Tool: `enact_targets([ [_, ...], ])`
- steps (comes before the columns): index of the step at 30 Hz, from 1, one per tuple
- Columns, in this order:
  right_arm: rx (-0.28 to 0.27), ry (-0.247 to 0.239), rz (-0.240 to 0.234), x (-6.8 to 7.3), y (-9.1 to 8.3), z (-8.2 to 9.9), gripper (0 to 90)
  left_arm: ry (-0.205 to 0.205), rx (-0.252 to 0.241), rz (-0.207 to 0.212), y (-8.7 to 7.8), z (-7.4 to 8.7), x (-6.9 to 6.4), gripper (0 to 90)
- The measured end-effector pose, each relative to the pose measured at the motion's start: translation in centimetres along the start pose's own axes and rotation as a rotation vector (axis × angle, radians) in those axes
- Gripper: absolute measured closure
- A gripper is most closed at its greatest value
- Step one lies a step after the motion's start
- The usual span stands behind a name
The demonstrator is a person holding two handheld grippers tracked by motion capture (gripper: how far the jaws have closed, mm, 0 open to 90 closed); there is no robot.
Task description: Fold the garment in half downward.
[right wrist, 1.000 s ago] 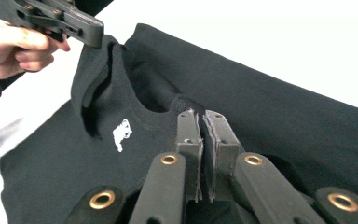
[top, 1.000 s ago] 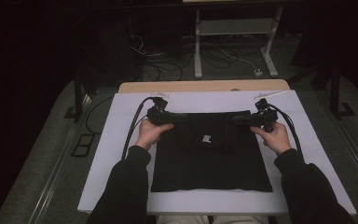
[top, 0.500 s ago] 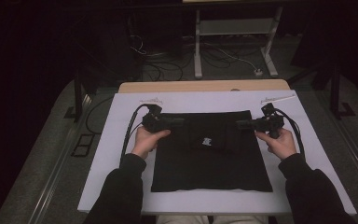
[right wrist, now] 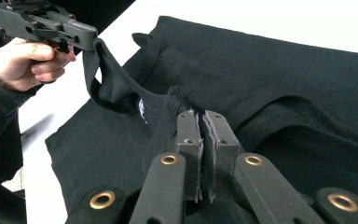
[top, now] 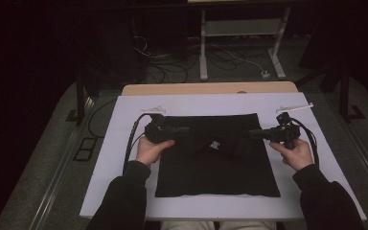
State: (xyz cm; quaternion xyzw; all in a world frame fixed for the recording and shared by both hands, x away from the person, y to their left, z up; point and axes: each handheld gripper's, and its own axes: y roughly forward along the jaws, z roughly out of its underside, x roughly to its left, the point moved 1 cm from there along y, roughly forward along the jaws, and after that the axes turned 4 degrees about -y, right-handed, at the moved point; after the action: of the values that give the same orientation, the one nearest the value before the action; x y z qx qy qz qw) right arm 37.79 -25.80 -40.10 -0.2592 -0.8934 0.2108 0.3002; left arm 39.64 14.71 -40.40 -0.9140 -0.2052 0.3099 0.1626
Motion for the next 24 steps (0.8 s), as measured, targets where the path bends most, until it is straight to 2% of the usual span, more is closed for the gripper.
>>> enact_targets([
  [5, -0.001, -0.004, -0.003, 0.3, -0.3, 0.0, 84.1, -0.016, -0.002, 0.004, -0.5, 0.6, -0.5, 88.1],
  [10, 0.01, -0.018, -0.013, 1.0, -0.4, 0.3, 84.2, 0.001, -0.002, 0.005, -0.9, 1.1, -1.3, 88.1],
  [24, 0.06, -0.017, -0.038, 3.0, -0.3, 2.4, 84.1, -0.022, 0.023, 0.005, -2.0, 3.9, -2.8, 88.1],
])
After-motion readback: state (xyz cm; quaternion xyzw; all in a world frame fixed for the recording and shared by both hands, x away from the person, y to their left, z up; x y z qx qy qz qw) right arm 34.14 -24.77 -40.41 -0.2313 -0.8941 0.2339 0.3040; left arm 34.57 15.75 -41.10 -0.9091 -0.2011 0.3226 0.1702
